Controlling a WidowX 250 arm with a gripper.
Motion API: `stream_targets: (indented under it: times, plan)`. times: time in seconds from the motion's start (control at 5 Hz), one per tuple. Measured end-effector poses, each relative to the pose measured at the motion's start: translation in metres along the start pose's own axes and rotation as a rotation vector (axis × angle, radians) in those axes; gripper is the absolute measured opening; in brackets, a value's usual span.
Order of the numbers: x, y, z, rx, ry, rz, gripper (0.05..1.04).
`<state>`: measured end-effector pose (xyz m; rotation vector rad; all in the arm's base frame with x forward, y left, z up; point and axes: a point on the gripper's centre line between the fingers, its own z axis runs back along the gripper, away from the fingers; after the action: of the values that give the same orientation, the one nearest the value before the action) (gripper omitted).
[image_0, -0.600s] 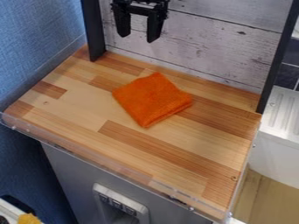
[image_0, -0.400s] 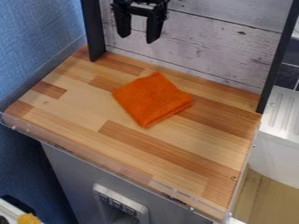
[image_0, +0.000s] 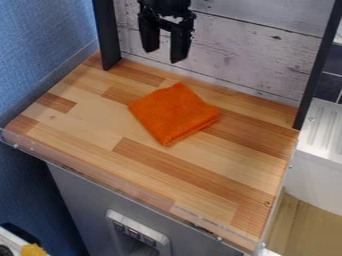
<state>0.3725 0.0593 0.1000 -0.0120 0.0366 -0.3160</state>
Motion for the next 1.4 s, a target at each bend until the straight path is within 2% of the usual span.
stream_targets:
  times: [0.4, 0.6, 1.0, 1.2, 1.4]
  plan:
    - [-0.012, -0.019, -0.002, 0.025, -0.079, -0.242, 0.995]
    - [-0.013, -0.029, -0.005, 0.034, -0.091, -0.341, 0.945]
    - [-0.010, -0.034, -0.023, 0.027, -0.109, -0.462, 0.364]
    - [-0.010, -0.036, -0.038, 0.000, -0.095, -0.498, 0.151]
    - [-0.009, -0.038, -0.057, -0.041, -0.063, -0.519, 0.065]
